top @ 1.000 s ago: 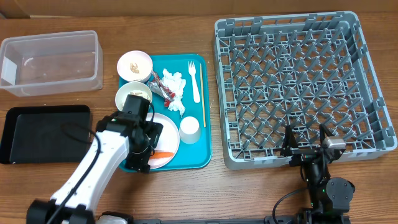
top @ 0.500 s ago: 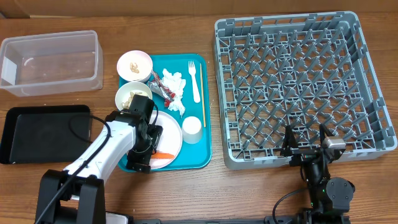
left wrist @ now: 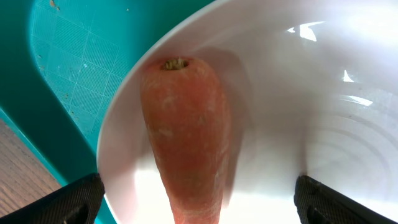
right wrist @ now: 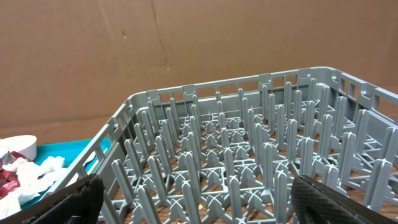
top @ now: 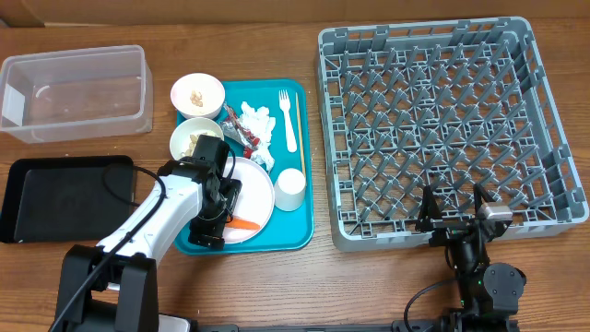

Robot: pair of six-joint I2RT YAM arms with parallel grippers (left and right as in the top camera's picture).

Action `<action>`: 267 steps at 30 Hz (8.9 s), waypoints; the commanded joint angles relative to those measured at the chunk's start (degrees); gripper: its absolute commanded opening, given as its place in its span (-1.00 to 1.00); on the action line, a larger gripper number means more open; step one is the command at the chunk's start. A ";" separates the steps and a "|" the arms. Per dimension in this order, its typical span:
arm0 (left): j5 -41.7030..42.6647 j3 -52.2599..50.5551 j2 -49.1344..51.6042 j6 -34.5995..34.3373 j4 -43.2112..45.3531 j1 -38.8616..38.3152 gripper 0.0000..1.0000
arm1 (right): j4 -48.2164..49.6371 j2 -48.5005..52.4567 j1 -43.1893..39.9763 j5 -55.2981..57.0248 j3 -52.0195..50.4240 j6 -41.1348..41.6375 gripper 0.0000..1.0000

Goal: Sort waste into correct bins and load items into the dishwasher rack
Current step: 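Lower the left gripper and close it on the orange carrot, then carry the carrot left and drop it onto the black tray, then move the left gripper to the lower white bowl and grasp its rim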

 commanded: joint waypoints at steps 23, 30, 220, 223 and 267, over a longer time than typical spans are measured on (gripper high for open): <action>-5.46 2.23 -1.53 2.84 -7.28 -0.37 1.00 | 0.26 -0.55 -0.20 0.31 -0.59 -0.20 1.00; -5.92 2.23 -1.53 2.86 -4.92 -0.37 1.00 | 0.26 -0.55 -0.20 0.31 -0.59 -0.20 1.00; -5.49 30.53 3.17 38.03 -7.54 44.48 0.80 | 0.26 -0.55 -0.20 0.31 -0.59 -0.20 1.00; -4.35 31.17 1.27 38.10 -9.20 43.17 0.83 | 0.26 -0.55 -0.20 0.31 -0.59 -0.20 1.00; -12.35 31.08 16.48 73.16 -4.44 0.37 0.98 | 0.26 -0.55 -0.20 0.31 -0.59 -0.20 1.00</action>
